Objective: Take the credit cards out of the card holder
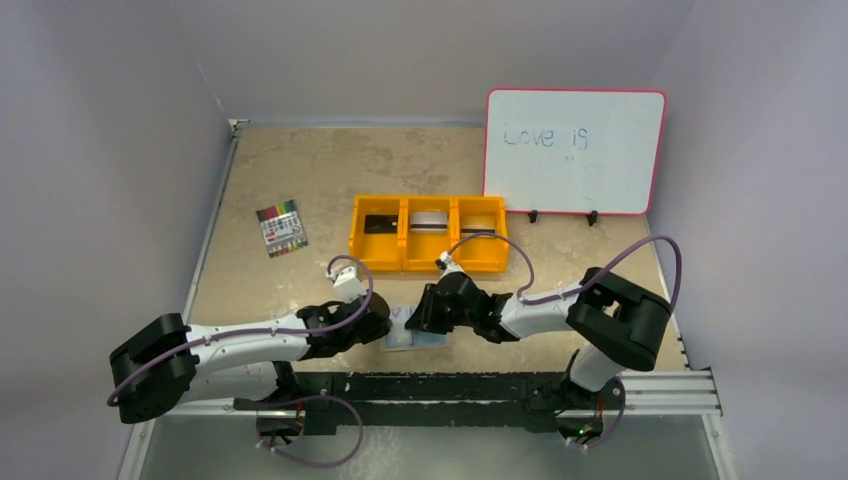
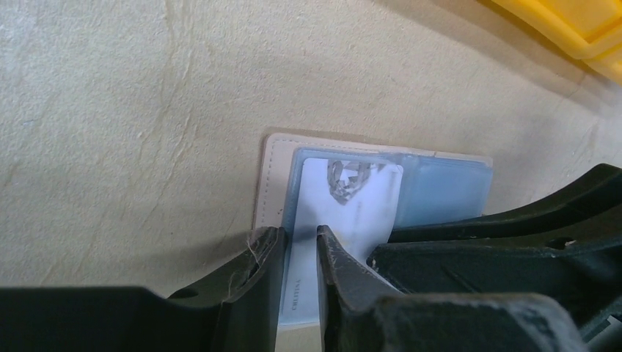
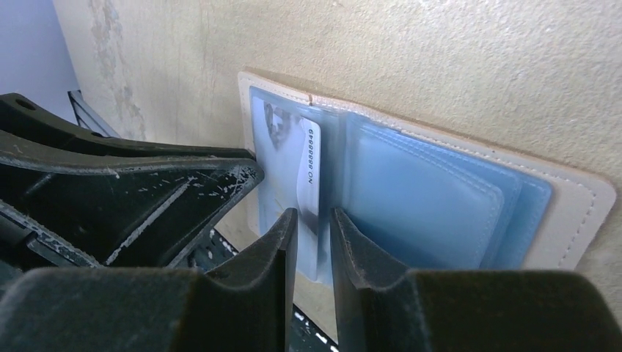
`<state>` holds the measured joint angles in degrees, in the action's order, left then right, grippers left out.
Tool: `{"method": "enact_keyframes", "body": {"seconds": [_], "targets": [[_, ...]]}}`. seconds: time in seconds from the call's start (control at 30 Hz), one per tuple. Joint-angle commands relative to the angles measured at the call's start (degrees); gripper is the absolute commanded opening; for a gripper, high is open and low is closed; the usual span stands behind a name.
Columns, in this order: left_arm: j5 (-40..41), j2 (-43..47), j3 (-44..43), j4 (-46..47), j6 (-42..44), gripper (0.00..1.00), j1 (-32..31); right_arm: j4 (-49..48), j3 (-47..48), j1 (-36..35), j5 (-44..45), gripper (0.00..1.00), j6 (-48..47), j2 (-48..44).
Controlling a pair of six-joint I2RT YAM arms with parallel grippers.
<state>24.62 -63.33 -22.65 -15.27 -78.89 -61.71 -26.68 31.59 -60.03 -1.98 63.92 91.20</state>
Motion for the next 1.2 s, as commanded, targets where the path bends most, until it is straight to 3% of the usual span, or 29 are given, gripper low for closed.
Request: {"method": "enact_keyframes", "body": {"seconds": [0.0, 0.17, 0.57, 0.73, 1.0, 1.17], "targets": [[-3.88, -1.36, 2.23, 1.94, -0.15, 0.21, 0.70, -4.94, -2.36, 0.72, -1.91, 0.25, 1.37, 0.07], [-3.88, -2.16, 1.63, 1.50, 0.49, 0.17, 0.73, -11.01, -5.95, 2.37, -3.94, 0.21, 3.76, -0.38], [-2.59, -2.18, -0.47, -0.91, 1.99, 0.08, 0.78, -21.76, -9.69, 4.21, -7.46, 0.00, 7.06, 0.12], [-2.39, -2.82, -1.23, -1.68, 2.43, 0.00, 0.77, -24.60, -10.73, 4.62, -8.49, 0.01, 7.72, 0.61], [-1.73, -2.96, -2.01, -2.68, 2.72, 0.00, 0.74, -26.76, -10.52, 5.08, -9.93, 0.09, 8.07, 2.70], [-0.89, -2.22, -2.30, -3.72, 2.52, 0.00, 0.76, -26.62, -10.99, 5.16, -9.38, 0.04, 8.19, 2.48]]}}
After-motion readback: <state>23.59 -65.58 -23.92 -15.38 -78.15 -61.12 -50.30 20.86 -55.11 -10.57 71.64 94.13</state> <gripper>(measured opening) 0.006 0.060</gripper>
